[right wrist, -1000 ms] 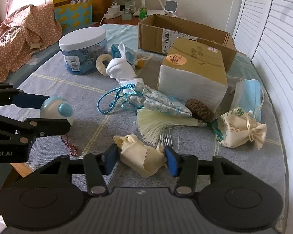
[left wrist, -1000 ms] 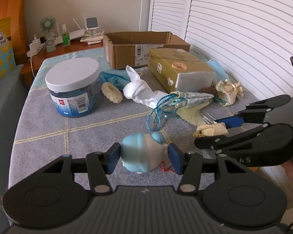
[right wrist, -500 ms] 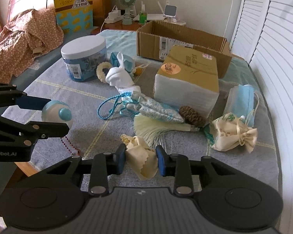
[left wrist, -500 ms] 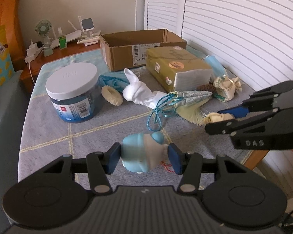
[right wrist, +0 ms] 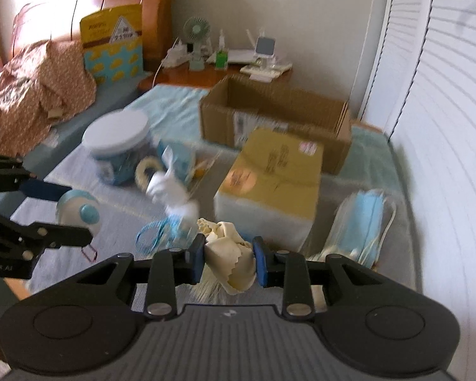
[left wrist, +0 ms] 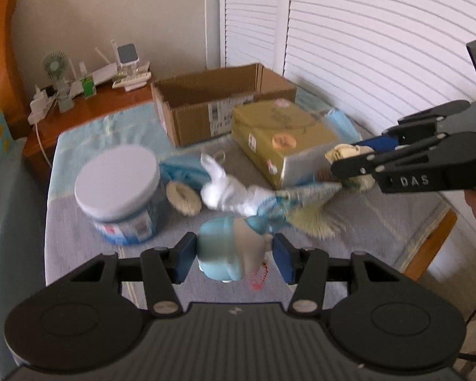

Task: Organize soft objects
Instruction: 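Carry the toy into the cardboard box and open the left tool while the right tool carries the cloth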

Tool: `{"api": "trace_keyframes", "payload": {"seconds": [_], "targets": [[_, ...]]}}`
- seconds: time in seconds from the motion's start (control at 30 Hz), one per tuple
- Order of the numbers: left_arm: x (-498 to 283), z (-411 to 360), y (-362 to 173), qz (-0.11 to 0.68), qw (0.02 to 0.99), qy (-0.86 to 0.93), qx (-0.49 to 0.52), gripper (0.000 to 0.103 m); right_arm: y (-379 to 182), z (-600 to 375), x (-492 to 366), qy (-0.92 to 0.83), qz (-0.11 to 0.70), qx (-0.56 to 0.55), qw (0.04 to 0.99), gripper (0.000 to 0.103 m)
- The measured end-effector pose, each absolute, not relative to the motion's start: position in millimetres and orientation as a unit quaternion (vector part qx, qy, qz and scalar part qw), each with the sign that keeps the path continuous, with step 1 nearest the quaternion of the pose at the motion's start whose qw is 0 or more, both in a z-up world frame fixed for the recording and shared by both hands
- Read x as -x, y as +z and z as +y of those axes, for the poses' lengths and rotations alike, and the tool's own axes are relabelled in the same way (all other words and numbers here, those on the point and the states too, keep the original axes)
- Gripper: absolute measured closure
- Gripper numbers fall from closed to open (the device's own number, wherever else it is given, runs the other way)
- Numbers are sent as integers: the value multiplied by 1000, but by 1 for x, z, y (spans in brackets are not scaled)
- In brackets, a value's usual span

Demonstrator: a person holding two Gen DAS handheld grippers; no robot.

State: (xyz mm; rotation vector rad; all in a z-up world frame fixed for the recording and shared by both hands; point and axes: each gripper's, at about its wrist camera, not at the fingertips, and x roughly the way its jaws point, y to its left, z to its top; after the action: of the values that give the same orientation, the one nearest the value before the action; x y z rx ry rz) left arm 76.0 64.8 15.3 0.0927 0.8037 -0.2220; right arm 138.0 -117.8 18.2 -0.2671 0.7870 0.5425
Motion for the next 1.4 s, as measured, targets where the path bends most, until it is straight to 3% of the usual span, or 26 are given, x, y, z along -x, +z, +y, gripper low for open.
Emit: {"api": "trace_keyframes", "payload": {"seconds": [0.5,0.83,0.93,1.0,1.3,1.4], "targets": [[-208,52,63,338,932,-113,-69,51,43,-129,-210,244,342,84,904,67],[-304,55,47,365,926,-87,-45,51,38,-133,-221,232,344,73,907,67],[-314,54,41,368,926,-77,-41,41,39,-133,-224,231,343,73,908,67],[-314,56,41,364,928,-74,-31,23,39,-133,-225,231,342,72,908,67],[-266,59,51,357,931,-65,-43,9,44,-130,-230,234,336,71,910,67],[-235,59,51,354,931,-75,-47,9,46,-128,-232,236,334,68,910,67]]}}
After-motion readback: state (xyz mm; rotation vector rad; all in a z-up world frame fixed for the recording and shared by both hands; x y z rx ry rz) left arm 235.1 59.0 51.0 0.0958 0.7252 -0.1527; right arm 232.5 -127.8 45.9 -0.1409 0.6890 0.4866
